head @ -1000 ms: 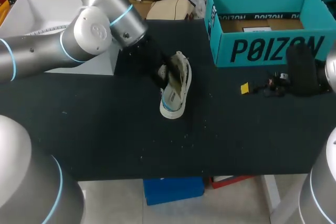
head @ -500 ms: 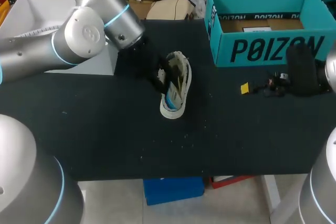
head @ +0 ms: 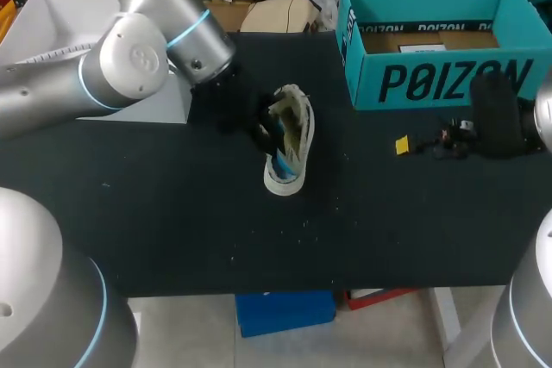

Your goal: Take the shoe out of the shoebox, open the shoe tongue, remove and reinsert the insole, then place the shoe into the shoebox

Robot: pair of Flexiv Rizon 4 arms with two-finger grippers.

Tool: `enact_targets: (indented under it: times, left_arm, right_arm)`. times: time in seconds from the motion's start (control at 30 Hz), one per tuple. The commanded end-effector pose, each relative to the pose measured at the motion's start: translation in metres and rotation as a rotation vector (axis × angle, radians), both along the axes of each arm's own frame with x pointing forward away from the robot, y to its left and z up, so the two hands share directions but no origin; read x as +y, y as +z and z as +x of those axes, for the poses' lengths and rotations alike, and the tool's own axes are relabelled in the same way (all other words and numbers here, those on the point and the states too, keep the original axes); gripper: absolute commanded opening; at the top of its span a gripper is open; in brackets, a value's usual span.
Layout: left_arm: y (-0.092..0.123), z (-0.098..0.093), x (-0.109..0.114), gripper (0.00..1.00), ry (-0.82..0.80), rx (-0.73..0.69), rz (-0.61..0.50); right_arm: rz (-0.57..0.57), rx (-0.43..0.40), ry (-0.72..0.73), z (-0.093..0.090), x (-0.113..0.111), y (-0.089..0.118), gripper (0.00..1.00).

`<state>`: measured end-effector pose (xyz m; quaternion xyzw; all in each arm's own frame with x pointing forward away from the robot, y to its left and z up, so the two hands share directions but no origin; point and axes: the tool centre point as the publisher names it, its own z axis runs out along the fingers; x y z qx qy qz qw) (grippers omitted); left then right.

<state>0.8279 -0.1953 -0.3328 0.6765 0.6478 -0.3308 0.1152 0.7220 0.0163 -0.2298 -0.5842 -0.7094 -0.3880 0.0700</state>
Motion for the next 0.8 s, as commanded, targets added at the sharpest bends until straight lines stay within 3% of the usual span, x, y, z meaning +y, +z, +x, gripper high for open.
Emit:
enact_targets:
  times: [0.03, 0.43, 0.8]
  left_arm:
    - [-0.001, -0.002, 0.001, 0.00, 0.000, 0.004, 0.001]
    - [-0.013, 0.002, -0.001, 0.00, 0.028, 0.036, -0.016]
    - [-0.011, 0.021, -0.006, 0.00, 0.053, 0.014, -0.028]
  right_arm:
    - [0.000, -0.001, -0.002, -0.001, 0.001, -0.001, 1.00]
    - [0.000, -0.001, -0.002, -0.001, 0.001, -0.001, 1.00]
    - [0.000, -0.001, -0.002, -0.001, 0.001, -0.001, 1.00]
